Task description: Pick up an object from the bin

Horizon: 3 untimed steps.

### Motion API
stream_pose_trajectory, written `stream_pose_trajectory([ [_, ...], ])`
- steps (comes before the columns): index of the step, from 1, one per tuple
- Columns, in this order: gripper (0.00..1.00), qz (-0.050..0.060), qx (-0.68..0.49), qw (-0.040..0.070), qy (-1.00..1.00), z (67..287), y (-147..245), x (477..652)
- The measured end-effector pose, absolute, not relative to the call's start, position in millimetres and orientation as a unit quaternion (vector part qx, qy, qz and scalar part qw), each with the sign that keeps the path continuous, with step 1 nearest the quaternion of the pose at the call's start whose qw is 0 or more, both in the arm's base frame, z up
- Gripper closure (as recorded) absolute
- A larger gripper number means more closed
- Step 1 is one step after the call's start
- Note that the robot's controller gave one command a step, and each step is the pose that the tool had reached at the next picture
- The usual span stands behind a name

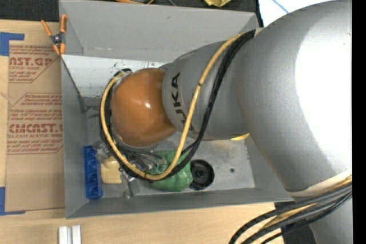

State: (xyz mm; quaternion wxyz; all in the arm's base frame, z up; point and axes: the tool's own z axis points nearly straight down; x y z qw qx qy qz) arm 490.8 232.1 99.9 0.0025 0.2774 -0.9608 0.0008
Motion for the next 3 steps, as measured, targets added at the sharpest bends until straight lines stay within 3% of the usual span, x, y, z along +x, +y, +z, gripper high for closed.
stream_pose_trajectory([
  [1, 0.00, -0.003, 0.059, -0.006, -0.998, 70.4, 209.2, 512.8],
  [2, 1.00, -0.001, 0.407, -0.004, -0.913, 72.9, 204.1, 510.4],
  [3, 1.00, -0.001, 0.406, -0.003, -0.914, 73.1, 204.4, 510.2],
])
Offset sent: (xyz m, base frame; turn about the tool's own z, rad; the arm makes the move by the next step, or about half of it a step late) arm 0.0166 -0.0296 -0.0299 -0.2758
